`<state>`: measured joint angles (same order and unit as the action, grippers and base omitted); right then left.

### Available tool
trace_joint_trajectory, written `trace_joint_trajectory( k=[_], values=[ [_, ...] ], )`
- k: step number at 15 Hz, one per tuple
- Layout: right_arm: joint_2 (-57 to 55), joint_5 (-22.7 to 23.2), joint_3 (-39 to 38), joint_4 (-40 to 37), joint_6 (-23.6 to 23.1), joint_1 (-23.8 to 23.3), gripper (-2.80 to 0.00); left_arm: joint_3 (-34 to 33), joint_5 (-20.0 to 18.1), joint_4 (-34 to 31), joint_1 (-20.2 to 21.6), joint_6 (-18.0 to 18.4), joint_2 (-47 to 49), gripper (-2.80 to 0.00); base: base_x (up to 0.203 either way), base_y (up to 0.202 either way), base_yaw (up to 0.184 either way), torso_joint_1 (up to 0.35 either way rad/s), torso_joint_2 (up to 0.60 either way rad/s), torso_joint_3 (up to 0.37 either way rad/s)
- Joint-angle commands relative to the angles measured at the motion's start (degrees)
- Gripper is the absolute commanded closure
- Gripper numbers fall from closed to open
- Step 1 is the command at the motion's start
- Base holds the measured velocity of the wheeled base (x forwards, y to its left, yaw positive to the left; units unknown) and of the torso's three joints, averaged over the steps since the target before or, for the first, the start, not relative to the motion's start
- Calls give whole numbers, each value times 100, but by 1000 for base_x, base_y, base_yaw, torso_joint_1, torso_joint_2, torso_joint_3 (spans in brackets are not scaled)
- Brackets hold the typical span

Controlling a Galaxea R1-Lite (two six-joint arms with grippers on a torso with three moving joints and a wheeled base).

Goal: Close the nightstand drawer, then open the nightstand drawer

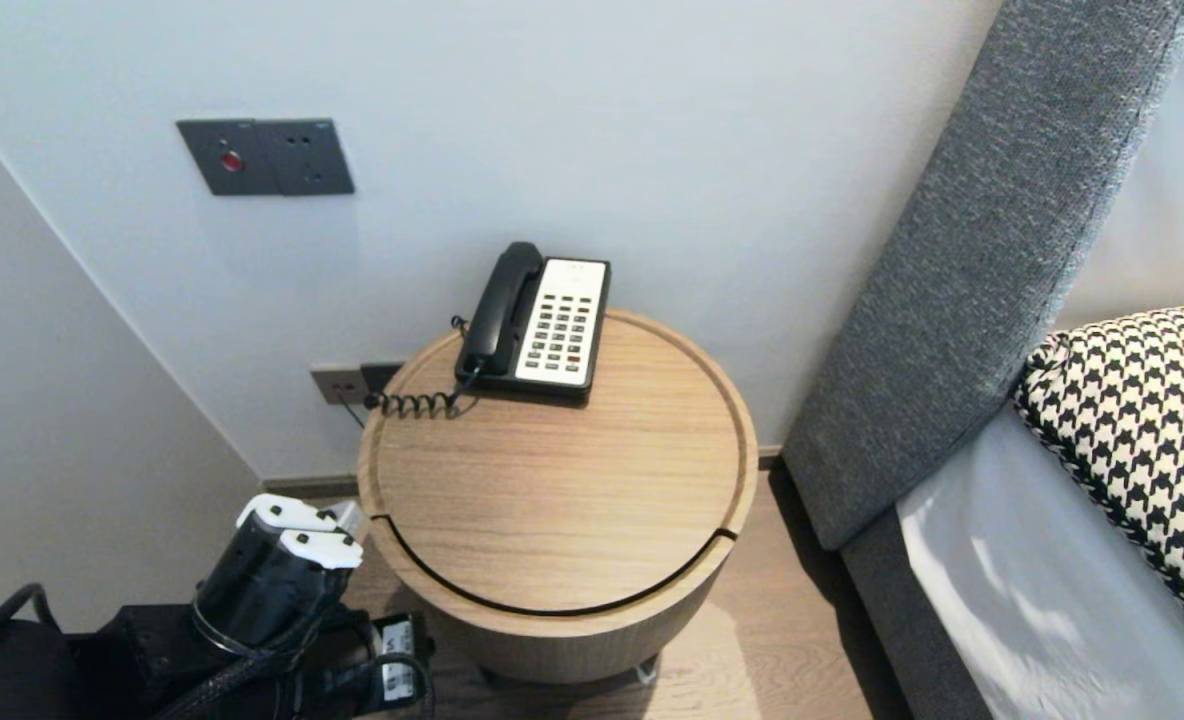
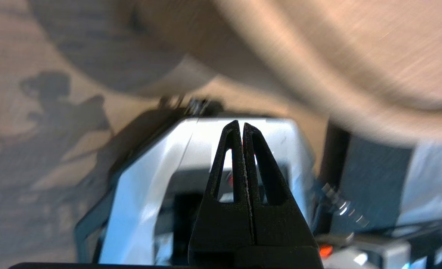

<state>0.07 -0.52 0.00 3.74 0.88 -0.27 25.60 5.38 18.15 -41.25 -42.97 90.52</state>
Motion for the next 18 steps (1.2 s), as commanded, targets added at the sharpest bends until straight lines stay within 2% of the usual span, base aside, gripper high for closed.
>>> trace_joint_trajectory(
  k=[1, 4, 6, 8, 10, 12, 15, 18],
  values=[
    [10, 0, -141, 4, 0, 0, 0, -342, -73, -13, 6, -19, -141, 0, 0, 0, 0, 0, 0, 0],
    [10, 0, -141, 4, 0, 0, 0, -645, -81, -57, 371, 112, -640, 0, 0, 0, 0, 0, 0, 0],
    [10, 0, -141, 4, 0, 0, 0, -712, -119, -218, 986, 651, -1303, 0, 0, 0, 0, 0, 0, 0],
    [18, 0, -141, 4, 0, 0, 0, -734, -410, -612, 1829, 1427, -2135, 0, 0, 0, 0, 0, 0, 0],
    [10, 0, -141, 4, 0, 0, 0, -746, -727, -1148, 2455, 2142, -2919, 0, 0, 0, 0, 0, 0, 0],
    [10, 0, -141, 4, 0, 0, 0, -767, -856, -1583, 2806, 2616, -3651, 0, 0, 0, 0, 0, 0, 0],
    [10, 0, -141, 4, 0, 0, 0, -898, -911, -2223, 3307, 3130, -4651, 0, 0, 0, 0, 0, 0, 0],
    [17, 0, -141, 4, 0, 0, 0, -1391, -864, -2521, 3646, 3644, -5784, 0, 0, 0, 0, 0, 0, 0]
  ],
)
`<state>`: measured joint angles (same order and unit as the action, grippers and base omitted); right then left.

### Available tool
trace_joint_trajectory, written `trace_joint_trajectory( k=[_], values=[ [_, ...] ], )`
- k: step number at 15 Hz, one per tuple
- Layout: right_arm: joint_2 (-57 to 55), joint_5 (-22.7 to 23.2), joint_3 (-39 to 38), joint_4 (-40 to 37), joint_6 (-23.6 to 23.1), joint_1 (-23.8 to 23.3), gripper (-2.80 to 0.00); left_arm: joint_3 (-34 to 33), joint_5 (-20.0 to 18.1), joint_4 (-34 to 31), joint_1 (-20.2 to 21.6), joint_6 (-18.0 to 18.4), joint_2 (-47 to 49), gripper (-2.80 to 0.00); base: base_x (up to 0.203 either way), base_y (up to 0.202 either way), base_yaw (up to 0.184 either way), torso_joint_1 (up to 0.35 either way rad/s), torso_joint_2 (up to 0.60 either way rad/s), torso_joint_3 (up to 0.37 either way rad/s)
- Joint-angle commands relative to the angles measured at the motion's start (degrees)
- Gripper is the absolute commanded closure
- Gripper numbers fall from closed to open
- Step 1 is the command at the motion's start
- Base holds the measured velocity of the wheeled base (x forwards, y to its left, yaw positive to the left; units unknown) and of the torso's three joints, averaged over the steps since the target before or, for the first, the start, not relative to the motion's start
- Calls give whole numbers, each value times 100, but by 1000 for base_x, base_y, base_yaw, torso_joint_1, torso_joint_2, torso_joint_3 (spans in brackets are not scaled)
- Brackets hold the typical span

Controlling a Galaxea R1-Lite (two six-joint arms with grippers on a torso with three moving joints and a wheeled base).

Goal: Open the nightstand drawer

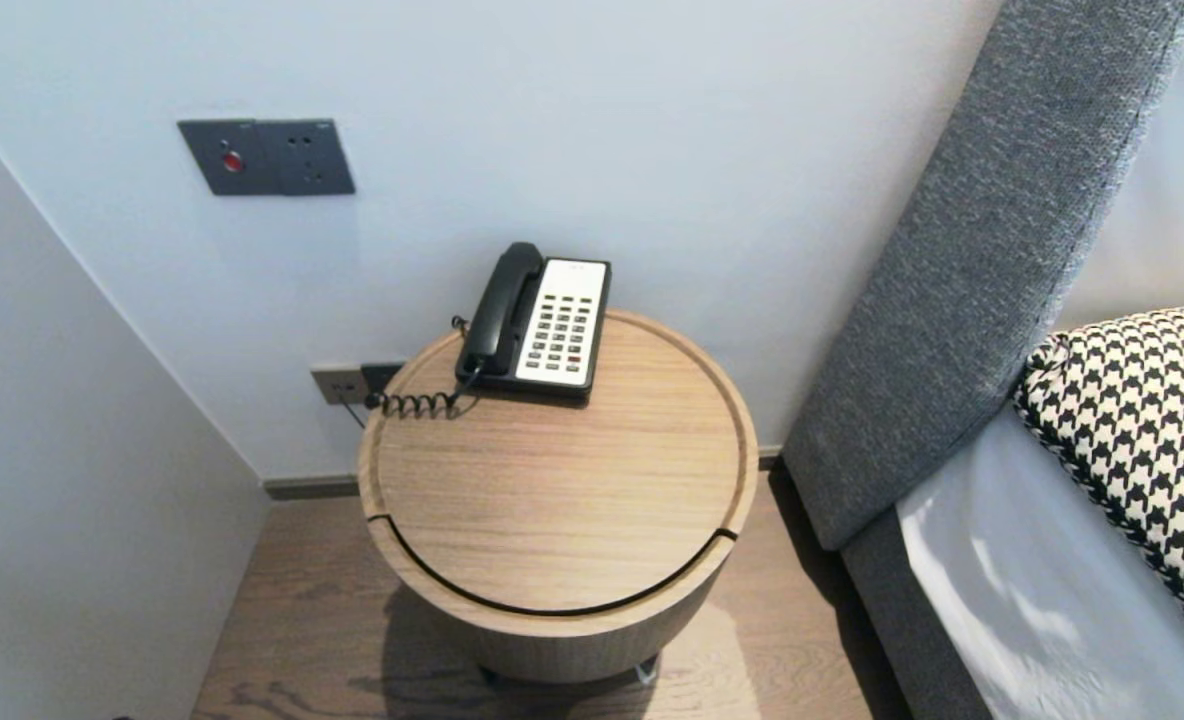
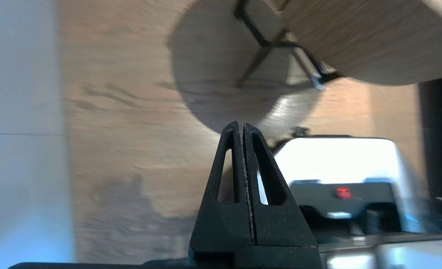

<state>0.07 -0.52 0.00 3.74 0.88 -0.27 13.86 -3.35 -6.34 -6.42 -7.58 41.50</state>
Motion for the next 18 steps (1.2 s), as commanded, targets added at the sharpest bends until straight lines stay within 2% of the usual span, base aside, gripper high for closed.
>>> trace_joint_trajectory(
  k=[1, 3, 5, 8, 11, 14, 18],
  values=[
    [10, 0, -141, 4, 0, 0, 0, -344, 21, -238, 266, 196, -1238, 0, 0, 0, 0, 0, 0, 0],
    [10, 0, -141, 4, 0, 0, 0, -458, 35, -712, 492, 298, -1910, 0, 0, 0, 0, 0, 0, 0],
    [10, 0, -141, 4, 0, 0, 0, -492, 67, -891, 640, 344, -2299, 0, 0, 0, 0, 0, 0, 0],
    [10, 0, -141, 4, 0, 0, 0, -498, 172, -908, 731, 377, -2846, 0, 0, 0, 0, 0, 0, 0],
    [10, 0, -141, 4, 0, 0, 0, -513, 346, -835, 746, 390, -2933, 0, 0, 0, 0, 0, 0, 0],
    [10, 0, -141, 4, 0, 0, 0, -537, 356, -735, 718, 572, -3111, 0, 0, 0, 0, 0, 0, 0],
    [10, 0, -141, 4, 0, 0, 0, -501, 339, -825, 643, 820, -4019, 0, 0, 0, 0, 0, 0, 0]
  ],
)
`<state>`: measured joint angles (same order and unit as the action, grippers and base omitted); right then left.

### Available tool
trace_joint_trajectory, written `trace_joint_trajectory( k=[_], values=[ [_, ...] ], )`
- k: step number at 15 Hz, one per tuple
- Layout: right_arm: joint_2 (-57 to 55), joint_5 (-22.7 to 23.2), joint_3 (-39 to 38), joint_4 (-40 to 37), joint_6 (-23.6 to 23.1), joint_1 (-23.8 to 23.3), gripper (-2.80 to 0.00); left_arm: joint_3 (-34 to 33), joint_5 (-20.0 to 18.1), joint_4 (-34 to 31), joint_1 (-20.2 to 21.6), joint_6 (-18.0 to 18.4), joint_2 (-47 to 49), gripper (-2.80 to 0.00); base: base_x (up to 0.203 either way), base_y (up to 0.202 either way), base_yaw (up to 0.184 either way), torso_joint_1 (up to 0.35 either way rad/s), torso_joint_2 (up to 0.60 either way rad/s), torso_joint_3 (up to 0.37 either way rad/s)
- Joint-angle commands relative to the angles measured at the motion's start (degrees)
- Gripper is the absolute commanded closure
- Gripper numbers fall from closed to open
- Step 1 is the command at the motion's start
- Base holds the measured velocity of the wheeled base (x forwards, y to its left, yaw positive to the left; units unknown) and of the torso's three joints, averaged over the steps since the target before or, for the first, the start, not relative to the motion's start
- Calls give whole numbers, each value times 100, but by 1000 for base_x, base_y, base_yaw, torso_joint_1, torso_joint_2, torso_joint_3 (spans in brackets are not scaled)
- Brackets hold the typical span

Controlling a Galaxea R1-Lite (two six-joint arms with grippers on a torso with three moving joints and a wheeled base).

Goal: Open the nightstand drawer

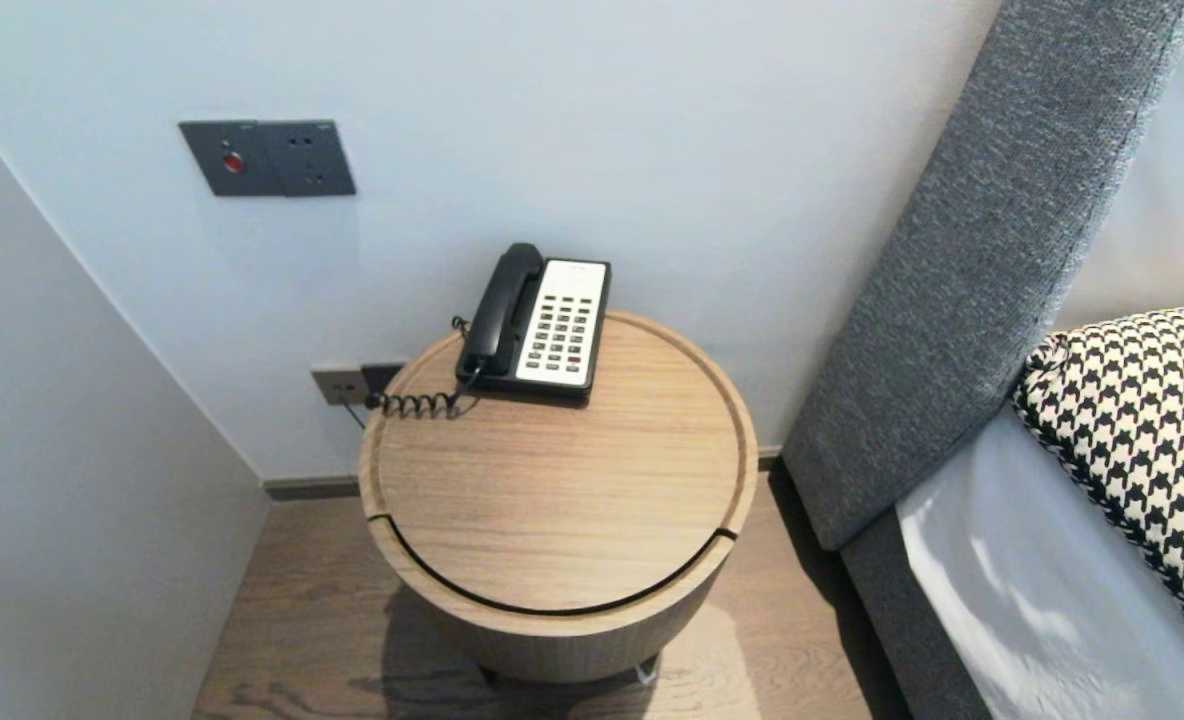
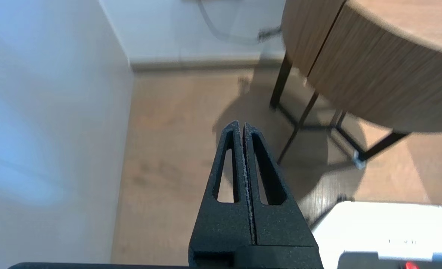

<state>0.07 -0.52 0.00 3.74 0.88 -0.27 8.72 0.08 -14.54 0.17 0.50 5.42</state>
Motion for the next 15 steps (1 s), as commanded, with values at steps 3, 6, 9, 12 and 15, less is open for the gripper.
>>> trace_joint_trajectory(
  k=[3, 6, 9, 12, 15],
  values=[
    [10, 0, -141, 4, 0, 0, 0, -57, 38, 173, -19, 29, -569, 0, 0, 0, 0, 0, 0, 0],
    [10, 0, -141, 7, 0, 8, 0, -292, 755, 520, -21, 222, -578, 0, 0, 0, 0, 0, 0, 0],
    [10, 0, -141, 12, 0, 0, 0, -528, 574, 1144, -25, 291, -577, 0, 0, 0, 0, 0, 0, 0],
    [10, 0, -141, 12, 0, 0, 0, -876, -79, 1544, -23, 315, -574, 0, 0, 0, 0, 0, 0, 0],
    [10, 0, -141, 12, 0, 0, 0, -872, 36, 1489, -17, 161, -569, 0, 0, 0, 0, 0, 0, 0]
  ],
)
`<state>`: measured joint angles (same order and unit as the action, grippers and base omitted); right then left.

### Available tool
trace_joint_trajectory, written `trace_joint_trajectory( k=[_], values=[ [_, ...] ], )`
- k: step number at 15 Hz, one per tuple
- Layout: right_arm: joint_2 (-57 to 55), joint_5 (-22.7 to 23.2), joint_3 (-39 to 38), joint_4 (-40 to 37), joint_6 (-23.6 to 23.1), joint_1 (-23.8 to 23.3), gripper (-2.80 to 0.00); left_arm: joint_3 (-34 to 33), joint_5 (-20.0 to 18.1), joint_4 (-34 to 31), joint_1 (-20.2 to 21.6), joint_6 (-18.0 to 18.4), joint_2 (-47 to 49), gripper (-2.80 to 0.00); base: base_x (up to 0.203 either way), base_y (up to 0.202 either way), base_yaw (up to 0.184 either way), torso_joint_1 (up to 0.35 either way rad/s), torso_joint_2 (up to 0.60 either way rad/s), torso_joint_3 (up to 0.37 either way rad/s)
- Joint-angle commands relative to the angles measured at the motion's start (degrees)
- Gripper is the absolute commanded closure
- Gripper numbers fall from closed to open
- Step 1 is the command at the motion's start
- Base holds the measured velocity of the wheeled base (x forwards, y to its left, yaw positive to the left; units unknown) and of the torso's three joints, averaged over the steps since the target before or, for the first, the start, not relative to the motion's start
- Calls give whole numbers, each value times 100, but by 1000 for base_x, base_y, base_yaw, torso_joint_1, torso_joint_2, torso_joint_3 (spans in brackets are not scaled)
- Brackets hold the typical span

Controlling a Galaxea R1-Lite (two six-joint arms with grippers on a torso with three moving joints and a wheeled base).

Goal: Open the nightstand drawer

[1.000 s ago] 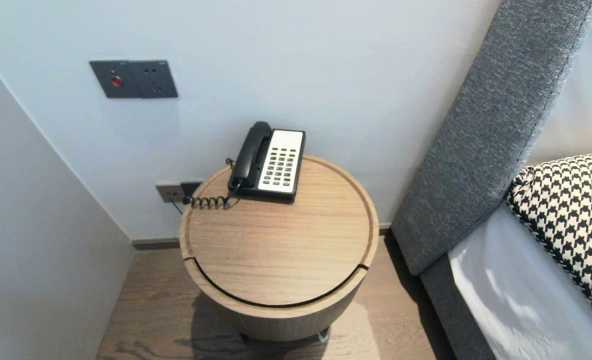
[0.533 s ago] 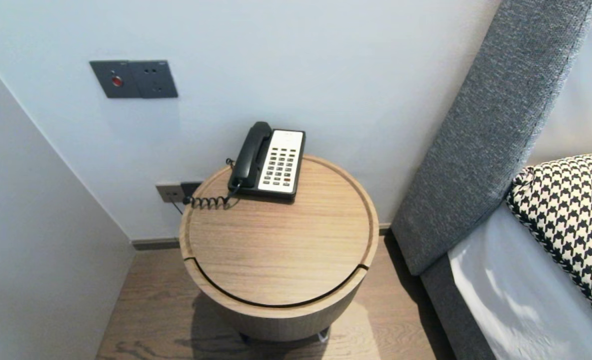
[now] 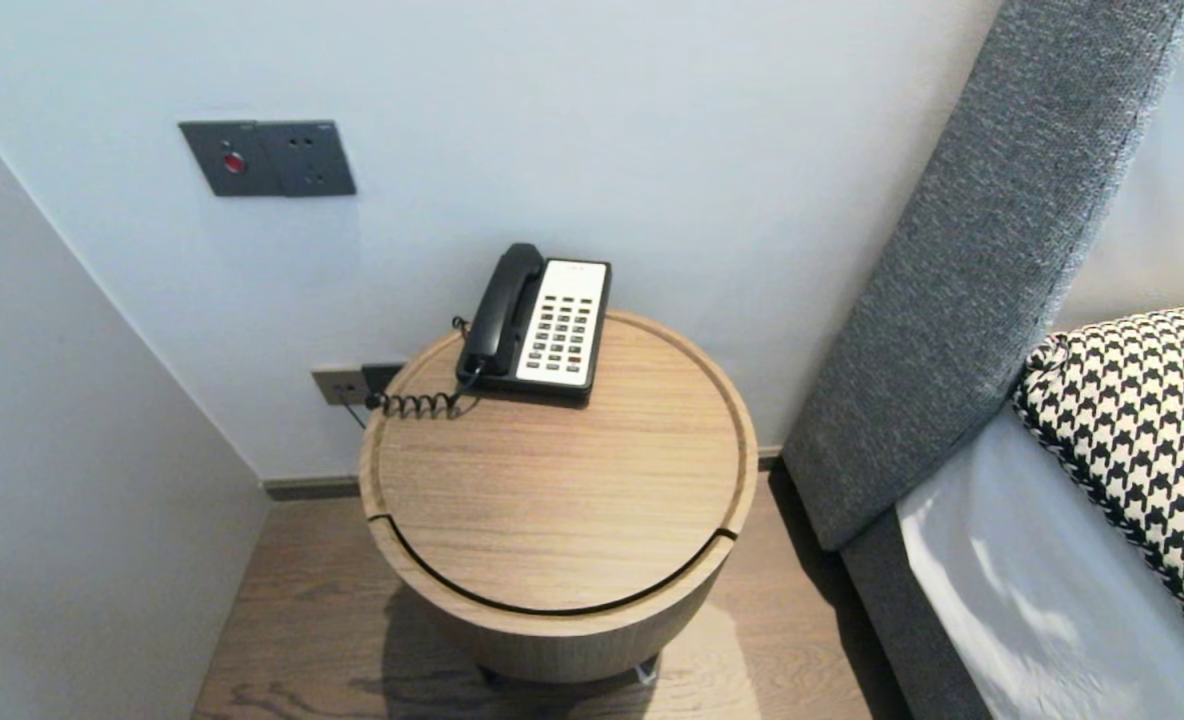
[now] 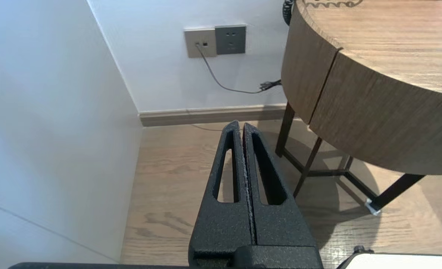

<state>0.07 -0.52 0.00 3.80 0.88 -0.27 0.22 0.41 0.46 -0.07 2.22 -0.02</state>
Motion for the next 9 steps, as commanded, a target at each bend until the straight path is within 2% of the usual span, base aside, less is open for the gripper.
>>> trace_joint_trajectory(
  k=[1, 9],
  values=[
    [10, 0, -141, 6, 0, 0, 0, -22, 3, -11, -1, -38, 2, 0, 0, 0, 0, 0, 0, 0],
    [10, 0, -141, 6, 0, 0, 0, -22, -23, -11, -1, -64, 2, 0, 0, 0, 0, 0, 0, 0]
  ],
)
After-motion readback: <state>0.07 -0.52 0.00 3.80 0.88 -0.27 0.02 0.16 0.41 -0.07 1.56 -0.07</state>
